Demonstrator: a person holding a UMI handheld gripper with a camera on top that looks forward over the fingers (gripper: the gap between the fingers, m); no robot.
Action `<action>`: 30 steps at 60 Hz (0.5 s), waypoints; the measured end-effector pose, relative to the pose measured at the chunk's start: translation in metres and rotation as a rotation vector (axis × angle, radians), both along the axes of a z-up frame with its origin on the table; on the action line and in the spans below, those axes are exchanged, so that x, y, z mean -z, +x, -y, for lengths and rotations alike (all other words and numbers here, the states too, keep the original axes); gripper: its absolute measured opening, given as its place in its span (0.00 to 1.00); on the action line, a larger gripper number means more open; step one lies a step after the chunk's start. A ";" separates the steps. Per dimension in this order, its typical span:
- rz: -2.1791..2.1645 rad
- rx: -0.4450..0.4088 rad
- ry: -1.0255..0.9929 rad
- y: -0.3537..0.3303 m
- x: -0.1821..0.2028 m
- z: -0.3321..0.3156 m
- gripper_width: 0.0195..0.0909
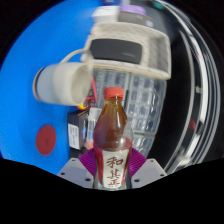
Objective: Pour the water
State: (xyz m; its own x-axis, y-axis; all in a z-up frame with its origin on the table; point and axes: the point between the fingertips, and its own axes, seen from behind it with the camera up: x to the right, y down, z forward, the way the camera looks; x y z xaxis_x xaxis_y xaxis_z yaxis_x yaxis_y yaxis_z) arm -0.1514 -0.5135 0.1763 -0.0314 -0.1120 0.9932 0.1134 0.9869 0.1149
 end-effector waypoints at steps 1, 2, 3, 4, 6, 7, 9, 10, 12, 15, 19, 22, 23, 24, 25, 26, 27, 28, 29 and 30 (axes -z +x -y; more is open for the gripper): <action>0.007 0.005 -0.059 0.000 0.002 -0.002 0.26; 0.015 0.010 -0.120 0.001 0.004 -0.004 0.26; 0.023 0.014 -0.183 0.001 0.007 -0.006 0.26; 0.014 0.031 -0.246 0.004 0.011 -0.005 0.26; 0.042 0.017 -0.373 0.003 0.012 -0.010 0.26; 0.044 0.017 -0.434 0.004 0.013 -0.010 0.26; 0.043 0.016 -0.553 0.003 0.014 -0.011 0.26; 0.041 0.014 -0.611 0.002 0.014 -0.012 0.26; 0.039 0.009 -0.727 0.001 0.014 -0.011 0.26; 0.022 0.013 -0.914 0.000 0.019 -0.002 0.26; 0.049 -0.014 -1.146 -0.006 0.021 -0.012 0.26; 0.056 -0.023 -1.302 -0.011 0.025 -0.013 0.26; 0.057 -0.027 -1.350 -0.013 0.026 -0.014 0.26; 0.058 -0.030 -1.397 -0.014 0.027 -0.015 0.26; 0.060 -0.033 -1.442 -0.015 0.029 -0.015 0.26; 0.051 -0.031 -1.488 -0.014 0.032 -0.011 0.26; 0.064 -0.041 -1.524 -0.015 0.034 -0.013 0.26; 0.057 -0.028 -1.564 -0.013 0.037 -0.009 0.26; 0.073 -0.048 -1.598 -0.017 0.039 -0.012 0.26; 0.078 -0.056 -1.628 -0.017 0.040 -0.012 0.26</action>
